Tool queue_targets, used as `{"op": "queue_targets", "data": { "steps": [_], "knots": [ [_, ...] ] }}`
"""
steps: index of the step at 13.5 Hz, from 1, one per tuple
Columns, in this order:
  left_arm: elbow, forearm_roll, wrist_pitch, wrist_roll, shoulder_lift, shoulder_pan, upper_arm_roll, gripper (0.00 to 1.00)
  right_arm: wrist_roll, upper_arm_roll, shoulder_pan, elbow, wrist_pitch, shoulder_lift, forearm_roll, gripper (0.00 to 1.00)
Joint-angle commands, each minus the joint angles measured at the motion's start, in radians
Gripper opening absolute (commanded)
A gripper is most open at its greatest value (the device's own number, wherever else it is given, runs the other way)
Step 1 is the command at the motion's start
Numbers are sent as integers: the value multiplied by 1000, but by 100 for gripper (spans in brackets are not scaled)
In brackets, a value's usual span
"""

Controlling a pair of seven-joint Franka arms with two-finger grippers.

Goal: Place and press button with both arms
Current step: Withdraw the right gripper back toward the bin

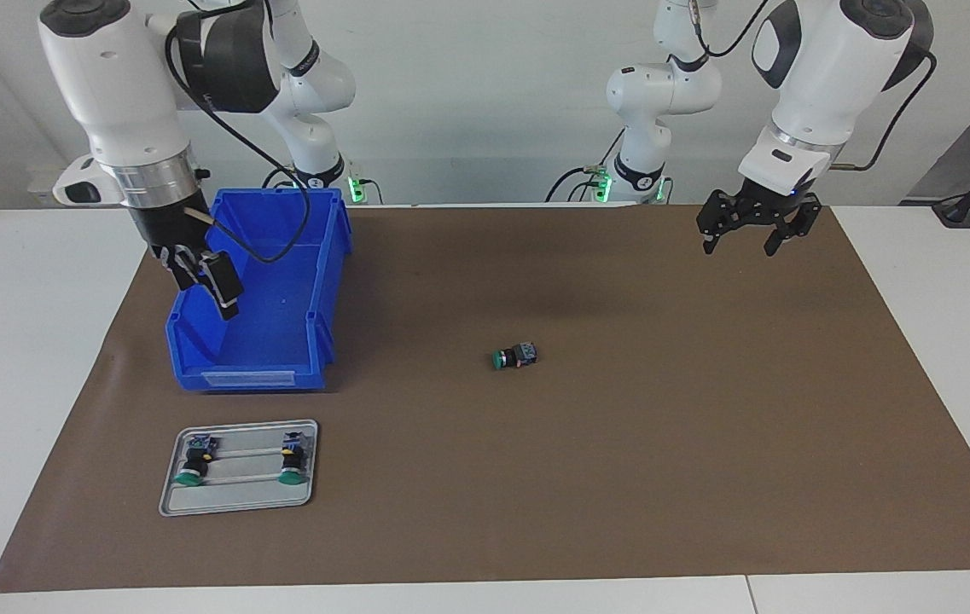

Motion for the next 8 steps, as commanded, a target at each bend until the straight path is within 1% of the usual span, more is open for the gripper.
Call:
{"op": "queue_targets", "data": {
  "steps": [1,2,3,4,6,8],
  "knots": [
    [-40,-8,11,0,-33,-40,-5,100,-180,8,-49,48,-105,-23,39,100],
    [-42,-8,15,1,-35,-69,-5,100,-250,7,-63,87,-168,-23,39,100],
    [-42,-8,29,1,-35,-98,-5,100,-350,5,-70,96,-194,-21,38,100],
    [-42,-10,35,4,-35,-126,-6,100,-413,5,-72,66,-193,-33,38,100],
    [-54,-10,108,6,-35,-178,-6,100,-423,5,-66,40,-196,-47,36,100],
    [-97,-22,225,19,-36,-227,-9,100,-435,5,-60,15,-184,-59,21,100]
  ]
}}
